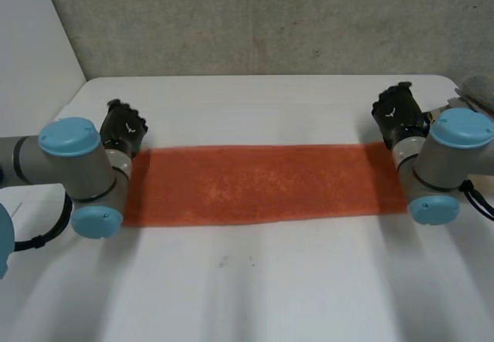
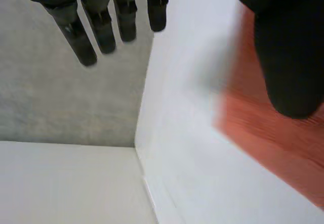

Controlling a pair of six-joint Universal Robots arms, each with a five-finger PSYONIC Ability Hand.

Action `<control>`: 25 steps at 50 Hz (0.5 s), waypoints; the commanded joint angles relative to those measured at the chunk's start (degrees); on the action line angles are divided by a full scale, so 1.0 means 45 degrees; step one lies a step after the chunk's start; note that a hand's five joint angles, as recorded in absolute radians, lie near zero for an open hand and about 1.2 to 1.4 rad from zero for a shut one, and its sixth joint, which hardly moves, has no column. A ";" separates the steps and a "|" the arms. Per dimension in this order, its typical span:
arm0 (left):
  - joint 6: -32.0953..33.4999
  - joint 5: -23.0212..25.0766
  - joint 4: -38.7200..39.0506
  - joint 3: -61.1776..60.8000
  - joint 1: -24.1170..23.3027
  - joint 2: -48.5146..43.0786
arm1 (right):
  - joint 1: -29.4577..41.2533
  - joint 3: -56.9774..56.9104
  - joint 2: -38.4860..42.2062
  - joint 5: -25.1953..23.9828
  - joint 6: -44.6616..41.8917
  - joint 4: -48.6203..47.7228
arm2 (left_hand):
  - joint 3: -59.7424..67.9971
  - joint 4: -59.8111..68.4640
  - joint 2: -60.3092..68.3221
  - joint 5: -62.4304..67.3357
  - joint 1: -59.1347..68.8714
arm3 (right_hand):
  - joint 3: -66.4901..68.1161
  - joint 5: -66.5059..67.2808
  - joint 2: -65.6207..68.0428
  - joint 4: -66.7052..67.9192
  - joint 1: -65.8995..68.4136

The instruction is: Fold the laundry.

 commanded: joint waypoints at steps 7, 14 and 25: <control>-0.0779 0.0050 0.1250 -0.1966 -0.0400 0.1897 | -0.0015 0.3074 -0.4168 -0.0242 0.5158 0.0490 | -0.1139 -0.0978 -0.1052 -0.1101 -0.0315 | -0.0829 -0.1042 -0.0862 -0.0910 -0.0382; -0.2594 0.0108 0.1269 -0.4153 -0.0438 0.3811 | -0.1479 0.4716 -0.6066 -0.2232 0.6685 0.3456 | -0.1139 -0.0978 -0.1052 -0.1101 -0.0315 | -0.0829 -0.1042 -0.0862 -0.0910 -0.0382; -0.5331 0.0147 0.1289 -0.5600 -0.0575 0.4829 | -0.2789 0.6025 -0.6028 -0.3270 0.6549 0.5610 | -0.1139 -0.0978 -0.1052 -0.1101 -0.0315 | 0.0683 0.0470 0.0649 0.0602 0.1130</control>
